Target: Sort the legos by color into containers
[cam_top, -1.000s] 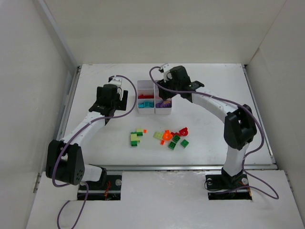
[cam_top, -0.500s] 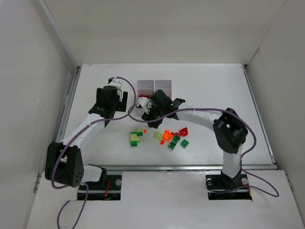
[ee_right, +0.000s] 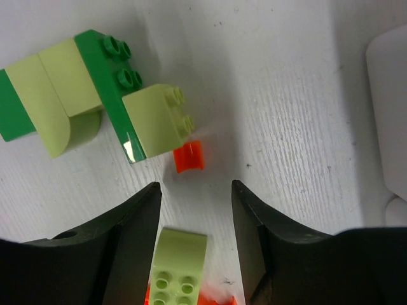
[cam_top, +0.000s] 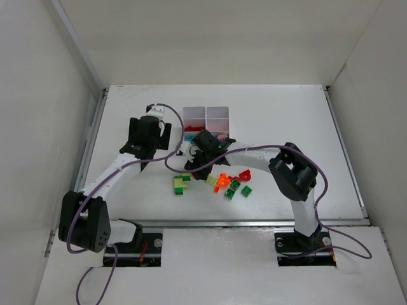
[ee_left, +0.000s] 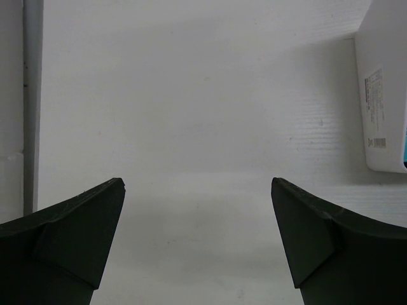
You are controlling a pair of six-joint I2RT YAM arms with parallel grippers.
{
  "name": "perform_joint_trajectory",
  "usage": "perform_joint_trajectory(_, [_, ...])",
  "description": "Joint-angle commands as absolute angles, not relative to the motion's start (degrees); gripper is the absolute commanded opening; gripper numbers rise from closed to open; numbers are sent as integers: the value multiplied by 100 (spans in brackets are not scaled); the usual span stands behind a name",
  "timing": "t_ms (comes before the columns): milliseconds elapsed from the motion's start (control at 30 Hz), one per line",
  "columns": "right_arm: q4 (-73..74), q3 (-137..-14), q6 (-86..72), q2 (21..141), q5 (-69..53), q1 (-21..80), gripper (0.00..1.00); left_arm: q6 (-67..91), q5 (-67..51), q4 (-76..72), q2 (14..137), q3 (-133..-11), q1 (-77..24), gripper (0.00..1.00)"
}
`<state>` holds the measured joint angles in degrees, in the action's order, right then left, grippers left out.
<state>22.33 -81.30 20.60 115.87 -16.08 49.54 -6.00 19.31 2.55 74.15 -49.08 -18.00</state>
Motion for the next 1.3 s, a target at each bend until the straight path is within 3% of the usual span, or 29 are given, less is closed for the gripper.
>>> perform_joint_trajectory(0, [1898,-8218,1908,11724,-1583,5080,54,-519,2346,97,7198,-4790,-1828,100])
perform_joint_trajectory(267, [1784,-8341,1846,11918,-1372,5247,54,-519,2584,97,7093,-4632,-1828,100])
perform_joint_trajectory(367, [1784,-8454,1793,12023,-1371,5247,48,-519,2584,97,7093,-4632,-1828,100])
perform_joint_trajectory(533, [1845,-8517,1793,12076,-1266,5247,23,-519,2584,97,7040,-4632,-1828,100])
perform_joint_trajectory(900, [2013,-8517,1846,11585,-1160,5247,1,-519,2584,97,7040,-4579,-1828,100])
perform_joint_trajectory(1267, [1828,-8095,1362,10346,-1512,4448,0,-519,2418,97,7040,-4579,-1828,100])
